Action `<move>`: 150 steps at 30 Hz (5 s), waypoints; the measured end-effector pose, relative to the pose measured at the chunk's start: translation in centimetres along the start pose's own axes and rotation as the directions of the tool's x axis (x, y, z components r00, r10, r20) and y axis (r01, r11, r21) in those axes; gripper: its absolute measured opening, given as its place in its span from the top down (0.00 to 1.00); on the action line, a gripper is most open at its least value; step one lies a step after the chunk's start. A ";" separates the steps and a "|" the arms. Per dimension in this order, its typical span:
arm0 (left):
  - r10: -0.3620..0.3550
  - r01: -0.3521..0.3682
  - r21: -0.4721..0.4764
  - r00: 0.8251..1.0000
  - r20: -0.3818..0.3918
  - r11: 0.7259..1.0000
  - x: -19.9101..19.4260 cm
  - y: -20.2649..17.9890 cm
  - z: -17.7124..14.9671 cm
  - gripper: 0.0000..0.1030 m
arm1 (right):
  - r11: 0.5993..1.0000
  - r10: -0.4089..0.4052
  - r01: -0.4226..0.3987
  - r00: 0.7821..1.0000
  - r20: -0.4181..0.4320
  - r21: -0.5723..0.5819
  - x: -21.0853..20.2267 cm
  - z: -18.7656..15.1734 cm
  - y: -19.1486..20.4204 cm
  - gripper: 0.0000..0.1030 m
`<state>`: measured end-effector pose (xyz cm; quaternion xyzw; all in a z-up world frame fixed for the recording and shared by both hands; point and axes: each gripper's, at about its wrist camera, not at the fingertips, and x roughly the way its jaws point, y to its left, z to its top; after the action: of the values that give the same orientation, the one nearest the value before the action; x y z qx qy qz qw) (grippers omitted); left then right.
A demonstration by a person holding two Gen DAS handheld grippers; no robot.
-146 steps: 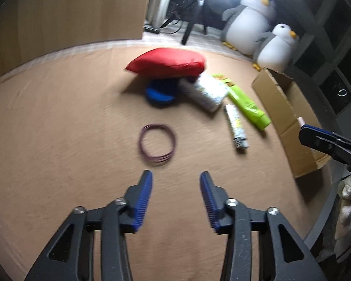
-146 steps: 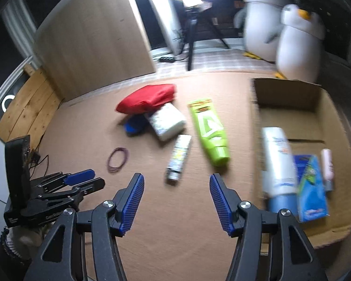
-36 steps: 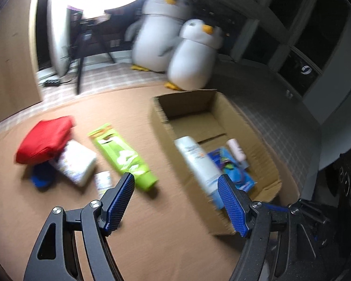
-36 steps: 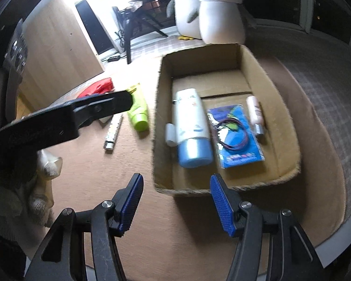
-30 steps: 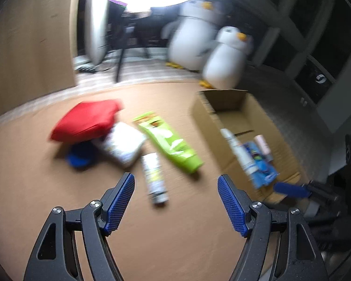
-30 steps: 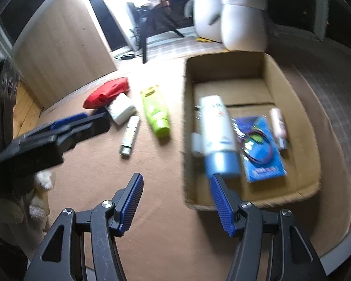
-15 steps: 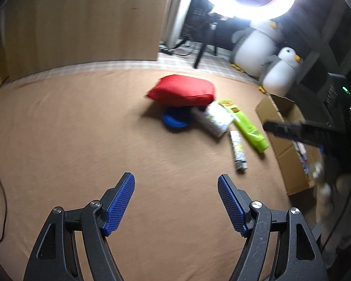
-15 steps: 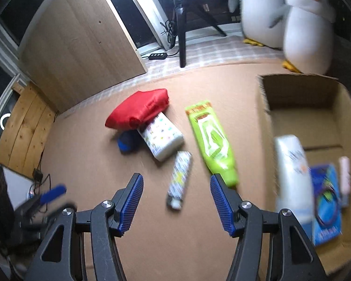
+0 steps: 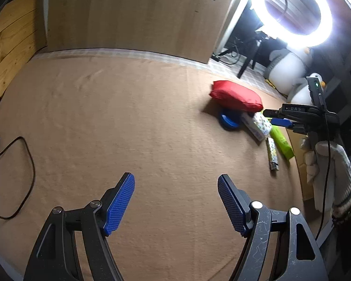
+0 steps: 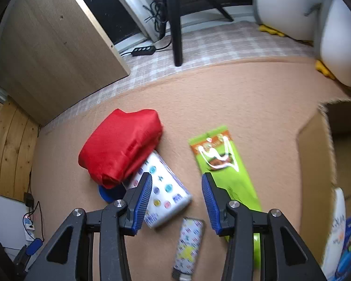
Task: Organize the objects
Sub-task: 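Close the right gripper on the tissue pack and lift it, then carry the tissue pack into the box and open the right gripper, then move the left tool toward the blue round disc under the red pouch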
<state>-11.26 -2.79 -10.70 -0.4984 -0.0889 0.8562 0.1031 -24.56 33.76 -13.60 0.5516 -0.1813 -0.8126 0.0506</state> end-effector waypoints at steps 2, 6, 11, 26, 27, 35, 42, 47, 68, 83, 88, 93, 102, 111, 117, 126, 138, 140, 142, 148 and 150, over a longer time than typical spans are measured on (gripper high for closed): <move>0.004 -0.004 -0.012 1.000 0.002 1.000 -0.1 0.4 0.0 0.26 | 1.000 0.008 -0.008 1.000 -0.017 -0.007 0.7 0.4 0.3 0.61; 0.010 -0.010 -0.019 1.000 0.001 1.000 -0.1 0.8 -0.2 0.26 | 0.999 0.032 -0.032 0.999 -0.028 -0.001 1.8 1.2 0.7 0.61; 0.011 -0.011 -0.024 1.000 -0.007 1.000 0.2 0.9 -0.2 0.26 | 0.998 0.057 -0.056 0.998 -0.023 0.028 2.6 2.5 0.8 0.61; -0.017 0.017 -0.012 1.000 -0.022 1.000 1.3 -0.2 0.0 0.26 | 0.991 0.126 -0.130 0.985 -0.121 -0.024 3.4 -0.7 3.2 0.62; -0.019 0.019 -0.010 1.000 -0.023 1.000 1.4 -0.3 0.0 0.26 | 0.991 0.125 -0.129 0.984 -0.123 -0.022 3.3 -1.2 3.3 0.62; -0.042 0.042 0.019 0.999 -0.033 0.999 1.8 -1.8 -0.4 0.26 | 0.991 0.133 -0.128 0.985 -0.110 0.048 1.4 -6.6 3.6 0.62; -0.073 0.076 0.054 0.995 -0.061 0.996 2.4 -3.2 -1.6 0.26 | 0.974 0.198 -0.182 0.973 -0.115 0.136 -0.3 -11.5 2.9 0.62; -0.116 0.125 0.097 0.989 -0.097 0.987 3.2 -5.2 -2.9 0.26 | 0.964 0.250 -0.230 0.954 -0.162 0.135 -1.2 -14.2 2.7 0.59; -0.255 0.305 0.168 0.931 -0.262 0.938 7.3 -12.0 -6.2 0.30 | 0.975 0.186 -0.209 0.953 -0.241 -0.076 -2.3 -16.5 4.4 0.48; -0.274 0.331 0.172 0.919 -0.285 0.928 7.5 -13.1 -6.4 0.54 | 0.973 0.146 -0.183 0.960 -0.238 -0.141 -2.7 -16.9 5.4 0.56; -0.277 0.332 0.196 0.924 -0.263 0.923 6.6 -14.3 -5.8 0.55 | 0.974 0.142 -0.173 0.969 -0.203 -0.146 -4.1 -16.6 5.2 0.56; -0.289 0.343 0.238 0.928 -0.233 0.909 5.3 -16.6 -4.7 0.56 | 0.976 0.133 -0.155 0.981 -0.144 -0.151 -6.6 -15.9 4.6 0.56; -0.343 0.400 0.338 0.914 -0.217 0.852 4.3 -23.5 -2.9 0.56 | 0.988 0.099 -0.102 0.995 -0.031 -0.116 -12.0 -14.3 0.2 0.56; -0.399 0.461 0.400 0.887 -0.232 0.792 5.2 -32.6 -2.8 0.56 | 0.999 0.033 -0.031 0.998 0.059 -0.030 -16.0 -13.4 -6.5 0.56; -0.412 0.487 0.433 0.873 -0.260 0.759 6.6 -37.4 -3.4 0.56 | 0.999 0.000 -0.003 0.996 0.085 0.036 -17.2 -13.3 -11.0 0.56; -0.408 0.504 0.449 0.863 -0.298 0.738 8.6 -41.0 -4.2 0.56 | 0.996 -0.032 0.025 0.996 0.086 0.086 -17.3 -13.2 -14.8 0.56; -0.399 0.483 0.476 0.875 -0.273 0.735 8.9 -41.2 -3.8 0.42 | 0.994 -0.074 0.064 0.991 0.112 0.091 -17.4 -12.6 -15.1 0.48; -0.399 0.481 0.474 0.877 -0.269 0.737 8.7 -40.8 -3.6 0.42 | 0.993 -0.078 0.067 0.991 0.113 0.096 -17.3 -12.5 -15.0 0.48; -0.399 0.477 0.471 0.879 -0.262 0.742 8.6 -40.4 -3.3 0.42 | 0.993 -0.076 0.065 0.991 0.110 0.097 -17.2 -12.5 -14.9 0.48; -0.381 0.448 0.461 0.894 -0.236 0.766 8.2 -38.3 -2.4 0.42 | 0.993 -0.078 0.068 0.990 0.115 0.093 -17.1 -12.5 -13.9 0.47; -0.372 0.434 0.454 0.901 -0.225 0.778 7.9 -37.2 -2.2 0.42 | 0.994 -0.076 0.065 0.990 0.122 0.088 -17.2 -12.6 -13.3 0.46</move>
<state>-9.86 35.25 -8.94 -0.4762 0.0343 0.7755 0.4130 -4.82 48.00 -7.27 0.5072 -0.1984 -0.8386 -0.0130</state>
